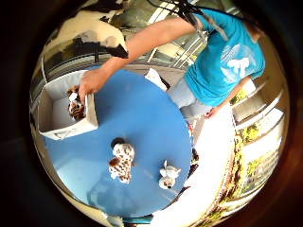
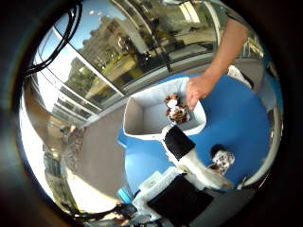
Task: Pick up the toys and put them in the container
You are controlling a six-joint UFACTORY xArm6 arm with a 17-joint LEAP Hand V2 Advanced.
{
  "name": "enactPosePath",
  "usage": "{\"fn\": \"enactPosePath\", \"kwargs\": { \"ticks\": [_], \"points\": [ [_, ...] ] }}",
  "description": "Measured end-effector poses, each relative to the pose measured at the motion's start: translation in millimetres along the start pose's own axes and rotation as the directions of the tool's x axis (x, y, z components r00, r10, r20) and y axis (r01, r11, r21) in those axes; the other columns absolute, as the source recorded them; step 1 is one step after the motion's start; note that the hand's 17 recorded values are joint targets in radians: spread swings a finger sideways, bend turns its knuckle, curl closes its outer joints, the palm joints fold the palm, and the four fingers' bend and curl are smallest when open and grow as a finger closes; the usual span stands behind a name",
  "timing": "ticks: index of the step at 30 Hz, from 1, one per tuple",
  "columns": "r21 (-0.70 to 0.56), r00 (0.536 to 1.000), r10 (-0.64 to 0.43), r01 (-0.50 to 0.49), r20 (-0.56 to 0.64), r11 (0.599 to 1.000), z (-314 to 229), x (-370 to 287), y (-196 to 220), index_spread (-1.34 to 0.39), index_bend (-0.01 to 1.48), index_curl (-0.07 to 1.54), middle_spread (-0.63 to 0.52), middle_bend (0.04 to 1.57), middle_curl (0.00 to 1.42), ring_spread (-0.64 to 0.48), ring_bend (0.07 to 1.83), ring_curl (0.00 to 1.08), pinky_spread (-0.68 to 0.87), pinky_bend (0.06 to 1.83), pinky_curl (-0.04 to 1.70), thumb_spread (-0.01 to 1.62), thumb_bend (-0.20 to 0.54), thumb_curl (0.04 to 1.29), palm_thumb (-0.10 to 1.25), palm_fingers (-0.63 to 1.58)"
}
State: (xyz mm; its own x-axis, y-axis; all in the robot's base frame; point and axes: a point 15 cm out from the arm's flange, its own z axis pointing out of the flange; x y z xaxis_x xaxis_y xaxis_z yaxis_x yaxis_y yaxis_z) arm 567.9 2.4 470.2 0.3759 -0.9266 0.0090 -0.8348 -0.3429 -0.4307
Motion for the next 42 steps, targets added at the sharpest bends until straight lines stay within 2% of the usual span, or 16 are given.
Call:
{"fn": "enactPosePath", "kwargs": {
  "ticks": [6,11,16,21,26,30,37,39,42],
  "points": [
    [-0.092,0.995,0.084,-0.09,-0.062,0.992,-39,113,94,-0.33,0.15,0.38,0.02,0.19,0.37,0.29,0.6,0.3,0.55,0.9,0.42,1.1,-0.029,0.34,0.46,0.15],
    [-0.196,0.992,0.079,-0.097,-0.095,0.976,-39,191,174,-0.32,0.17,0.35,0.02,0.2,0.37,0.29,0.57,0.3,0.55,0.87,0.4,1.1,-0.028,0.33,0.47,0.16],
    [-0.362,0.994,0.068,-0.094,-0.084,0.928,12,241,238,-0.33,0.19,0.35,0.0,0.18,0.36,0.27,0.5,0.28,0.53,0.81,0.37,1.1,-0.025,0.33,0.49,0.14],
    [-0.475,0.998,0.059,-0.047,0.011,0.878,81,262,288,-0.36,0.2,0.34,-0.01,0.17,0.35,0.25,0.43,0.27,0.51,0.75,0.33,1.1,-0.019,0.34,0.53,0.1],
    [-0.546,1.0,-0.002,0.006,0.009,0.838,133,285,310,-0.38,0.2,0.34,-0.02,0.16,0.33,0.24,0.39,0.27,0.49,0.71,0.3,1.1,-0.022,0.34,0.58,0.08],
    [-0.592,0.998,-0.03,0.052,0.048,0.804,173,279,317,-0.39,0.19,0.34,-0.03,0.16,0.32,0.24,0.37,0.28,0.48,0.68,0.28,1.09,-0.024,0.34,0.6,0.07],
    [-0.626,0.991,-0.114,0.131,0.068,0.769,230,265,303,-0.35,0.2,0.34,-0.04,0.16,0.31,0.23,0.34,0.28,0.45,0.62,0.25,1.07,-0.025,0.34,0.64,0.09],
    [-0.624,0.989,-0.134,0.142,0.061,0.769,236,264,297,-0.31,0.22,0.34,-0.04,0.18,0.31,0.22,0.35,0.28,0.44,0.58,0.23,1.07,-0.021,0.34,0.66,0.18],
    [-0.598,0.986,-0.167,0.151,0.028,0.787,241,273,286,-0.29,0.23,0.34,-0.07,0.29,0.35,0.19,0.51,0.31,0.4,0.59,0.2,1.06,-0.009,0.37,0.73,0.62]
  ]
}}
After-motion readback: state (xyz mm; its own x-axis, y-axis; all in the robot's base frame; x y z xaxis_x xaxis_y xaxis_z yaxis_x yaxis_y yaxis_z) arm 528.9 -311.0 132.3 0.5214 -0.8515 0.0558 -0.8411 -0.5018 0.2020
